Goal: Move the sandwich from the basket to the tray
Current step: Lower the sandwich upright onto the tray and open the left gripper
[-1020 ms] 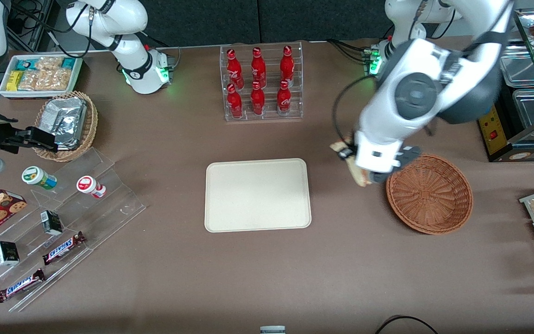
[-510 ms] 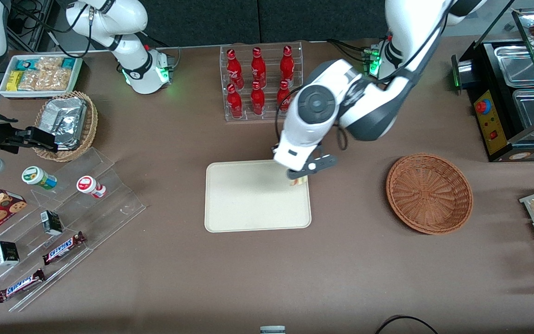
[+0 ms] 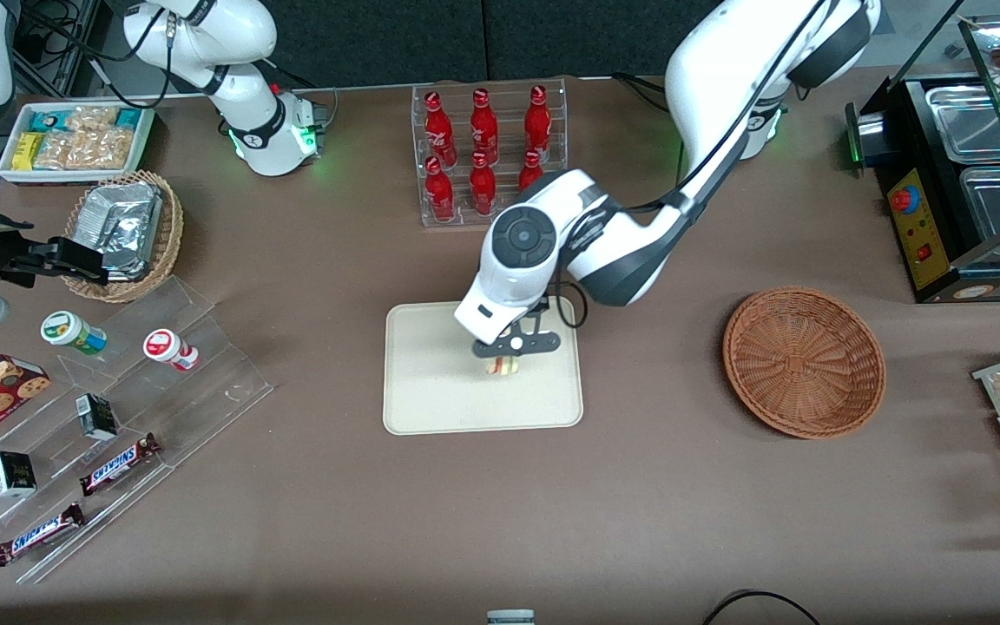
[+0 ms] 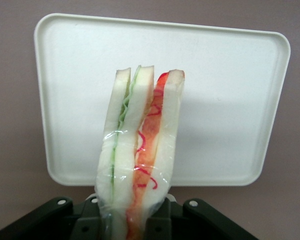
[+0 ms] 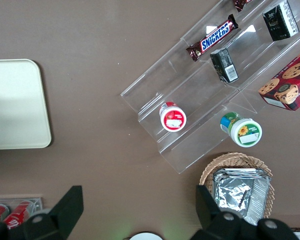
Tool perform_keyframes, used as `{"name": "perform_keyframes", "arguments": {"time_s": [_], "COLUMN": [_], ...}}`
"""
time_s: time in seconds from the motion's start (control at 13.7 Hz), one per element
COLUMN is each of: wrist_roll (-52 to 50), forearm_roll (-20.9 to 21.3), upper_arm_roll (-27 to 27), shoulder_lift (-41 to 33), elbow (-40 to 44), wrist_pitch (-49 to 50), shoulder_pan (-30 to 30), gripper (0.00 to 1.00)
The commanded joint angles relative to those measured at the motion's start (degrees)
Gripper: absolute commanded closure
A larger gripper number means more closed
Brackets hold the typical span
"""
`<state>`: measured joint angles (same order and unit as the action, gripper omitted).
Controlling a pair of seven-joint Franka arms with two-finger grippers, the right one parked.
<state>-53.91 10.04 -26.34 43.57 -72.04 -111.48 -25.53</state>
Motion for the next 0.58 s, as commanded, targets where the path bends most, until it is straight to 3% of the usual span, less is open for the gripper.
{"name": "perform_keyframes", "arguments": {"time_s": [0.0, 0.29, 0.51], "wrist_roll": [0.21, -3.65, -5.05], "forearm_roll": [3.14, 9.9, 10.09], "upper_arm_roll": [0.59, 0.59, 0.59], "shoulder_lift": [5.28, 10.12, 11.79], "elbow": [3.93, 4.19, 4.19], "wrist_pitch": [-3.28, -9.01, -9.19], "shoulder_pan": [-1.89, -2.68, -2.68], "gripper": [0.95, 0.95, 0.95]}}
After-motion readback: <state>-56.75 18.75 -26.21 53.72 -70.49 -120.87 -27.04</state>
